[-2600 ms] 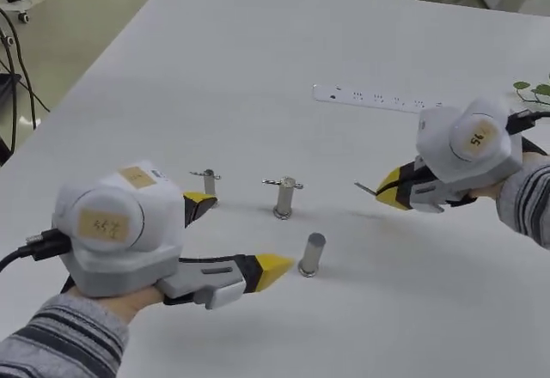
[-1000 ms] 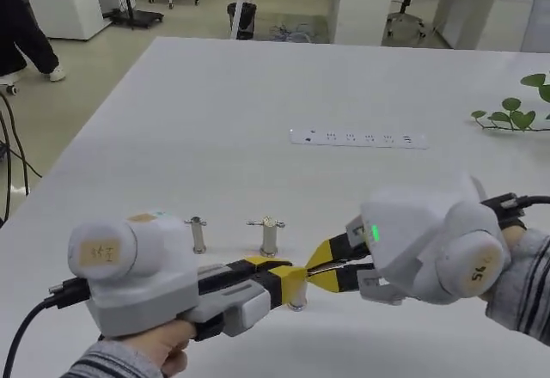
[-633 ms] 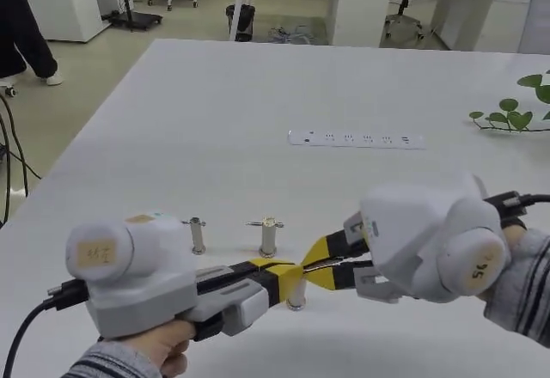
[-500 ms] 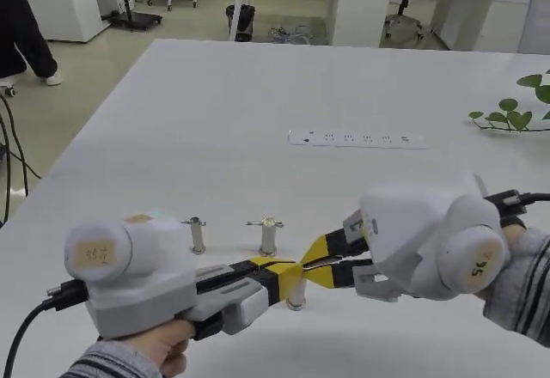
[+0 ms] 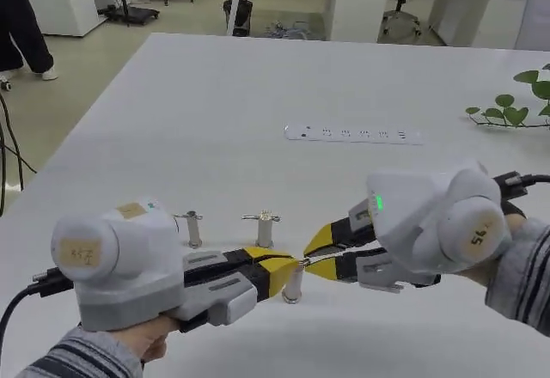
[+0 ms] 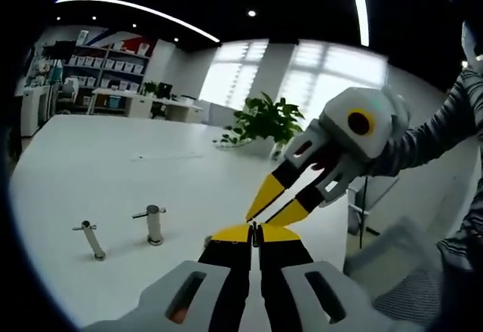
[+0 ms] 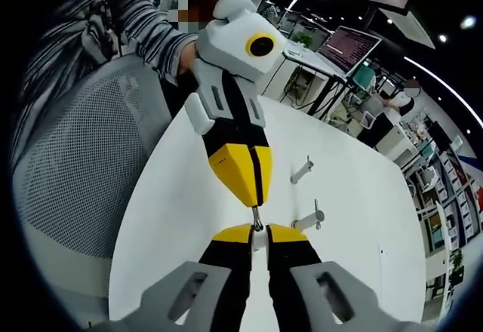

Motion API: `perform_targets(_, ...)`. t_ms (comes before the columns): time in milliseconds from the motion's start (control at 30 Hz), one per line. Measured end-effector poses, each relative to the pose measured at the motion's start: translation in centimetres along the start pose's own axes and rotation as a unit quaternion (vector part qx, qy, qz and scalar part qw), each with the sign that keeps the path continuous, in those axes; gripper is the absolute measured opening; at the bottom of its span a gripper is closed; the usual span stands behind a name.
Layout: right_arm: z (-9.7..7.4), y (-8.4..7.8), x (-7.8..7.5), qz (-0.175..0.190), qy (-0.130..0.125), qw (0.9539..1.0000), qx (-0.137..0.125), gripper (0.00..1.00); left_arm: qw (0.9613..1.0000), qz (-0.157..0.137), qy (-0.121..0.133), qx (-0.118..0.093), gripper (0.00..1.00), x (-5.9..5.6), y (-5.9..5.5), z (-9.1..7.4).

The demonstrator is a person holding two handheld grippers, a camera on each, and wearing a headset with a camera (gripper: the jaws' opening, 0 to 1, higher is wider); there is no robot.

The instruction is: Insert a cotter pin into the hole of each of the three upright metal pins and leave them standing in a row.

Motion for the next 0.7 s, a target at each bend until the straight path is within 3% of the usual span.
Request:
perform_targets(100, 0.0, 0.0, 0.4, 0.0, 0.013, 0.9999, -0.003, 0.02, 0.9987, 0.04, -0.022, 0.021, 0.0, -0.4, -0.1, 0.0)
perform_targets(233, 0.1, 0.0, 1.1, 0.012, 0.032, 0.9994, -0.009, 0.02, 0.9964, 0.063, -0.046, 0.031, 0.0, -0.8, -0.2, 0.1)
perform_targets(333, 0.2, 0.0, 1.7, 0.018, 0.053, 0.9984, -0.01, 0.0, 0.9922, 0.097, -0.064, 0.044, 0.0, -1.1, -0.5, 0.0)
perform_targets(533, 0.3, -0.1, 2.3, 0.022, 0.07, 0.9973, 0.0, 0.0, 0.9876, 0.121, -0.074, 0.068, 0.0, -1.5, -1.2, 0.0)
perform_targets(700, 0.4, -0.2, 2.7, 0.0, 0.073, 0.9973, 0.01, 0.0, 0.9856, 0.138, -0.069, 0.07, 0.0, -1.7, -1.3, 0.0)
Point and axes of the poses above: the centre of the closed fingertips' face, and the gripper's own axes: z roughly forward along the fingers, x roughly to its left, y roughly out of its top, the point moved 6 cm from there along -z, roughly backward along the fingers, and after that the axes turned 4 degrees about -x, right-handed, at the moved point
